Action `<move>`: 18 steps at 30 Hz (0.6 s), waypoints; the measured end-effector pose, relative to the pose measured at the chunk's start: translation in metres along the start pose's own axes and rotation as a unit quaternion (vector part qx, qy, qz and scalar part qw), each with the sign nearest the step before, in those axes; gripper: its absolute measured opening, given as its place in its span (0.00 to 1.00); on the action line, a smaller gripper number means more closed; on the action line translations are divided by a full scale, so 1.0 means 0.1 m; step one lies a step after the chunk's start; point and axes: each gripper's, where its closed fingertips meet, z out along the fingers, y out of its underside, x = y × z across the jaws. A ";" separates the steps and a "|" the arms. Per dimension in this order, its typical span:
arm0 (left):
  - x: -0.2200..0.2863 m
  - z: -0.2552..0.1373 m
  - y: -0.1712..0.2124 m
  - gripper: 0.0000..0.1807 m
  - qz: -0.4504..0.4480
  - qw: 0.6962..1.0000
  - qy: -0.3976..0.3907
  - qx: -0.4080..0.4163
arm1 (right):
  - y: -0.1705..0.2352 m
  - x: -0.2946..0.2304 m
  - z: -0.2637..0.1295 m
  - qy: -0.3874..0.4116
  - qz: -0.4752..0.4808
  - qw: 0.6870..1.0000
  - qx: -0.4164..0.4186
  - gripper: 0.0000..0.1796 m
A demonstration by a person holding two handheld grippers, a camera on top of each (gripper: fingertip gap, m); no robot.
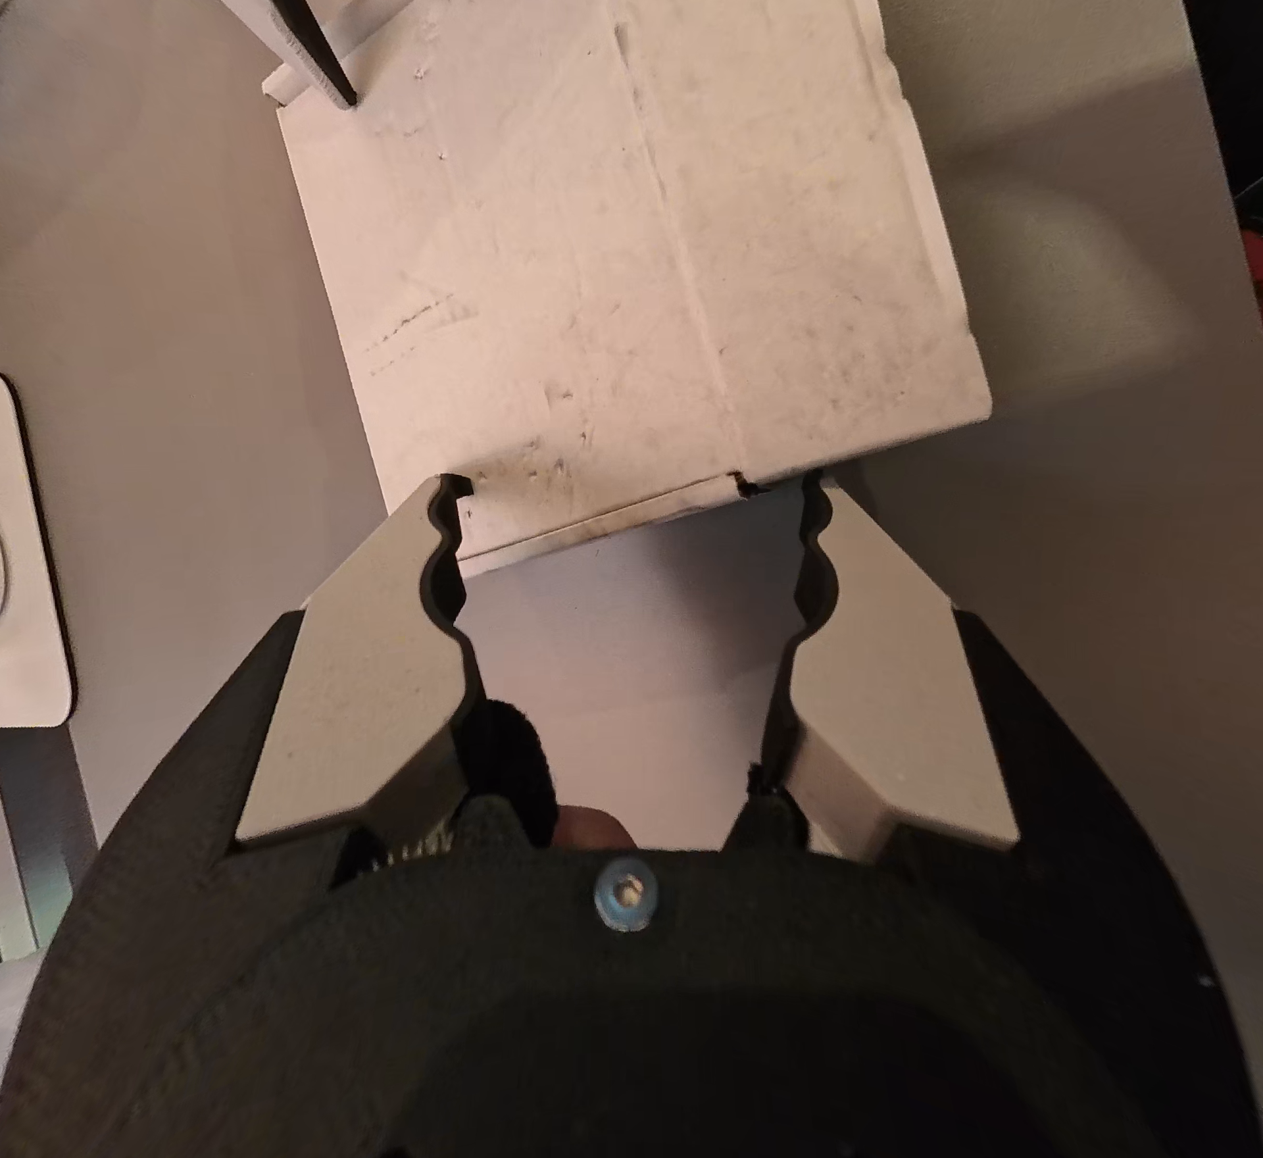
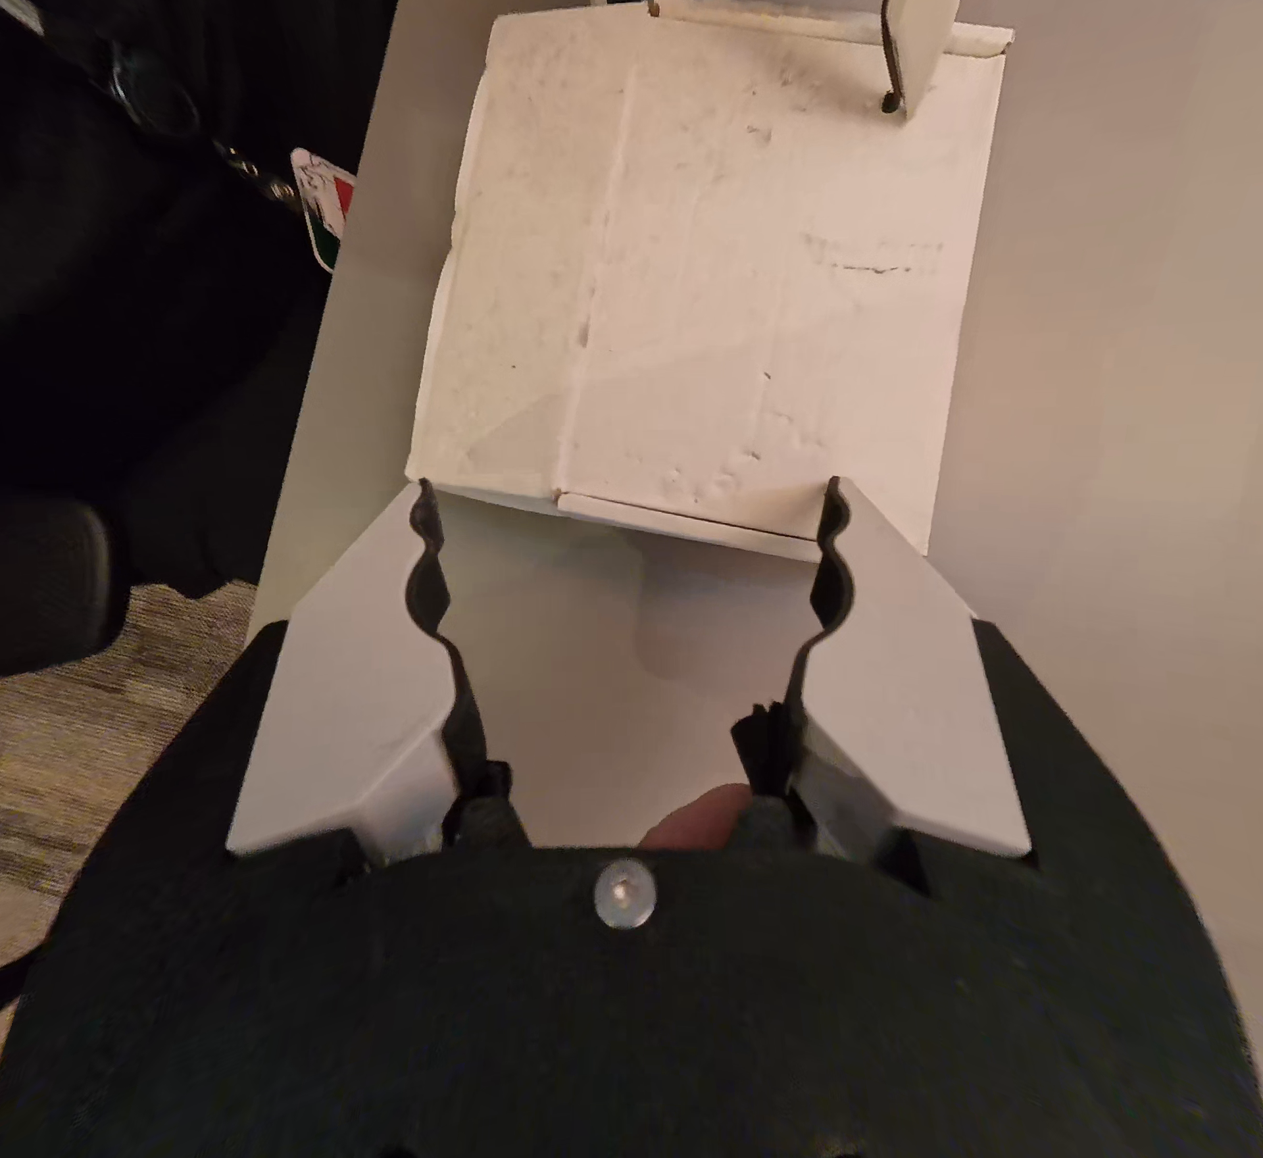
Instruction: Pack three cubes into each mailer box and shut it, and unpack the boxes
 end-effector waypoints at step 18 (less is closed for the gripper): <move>0.01 0.01 -0.01 0.55 -0.003 1.000 -0.005 0.011 | 0.01 0.11 0.03 0.051 0.001 0.998 -0.045 0.50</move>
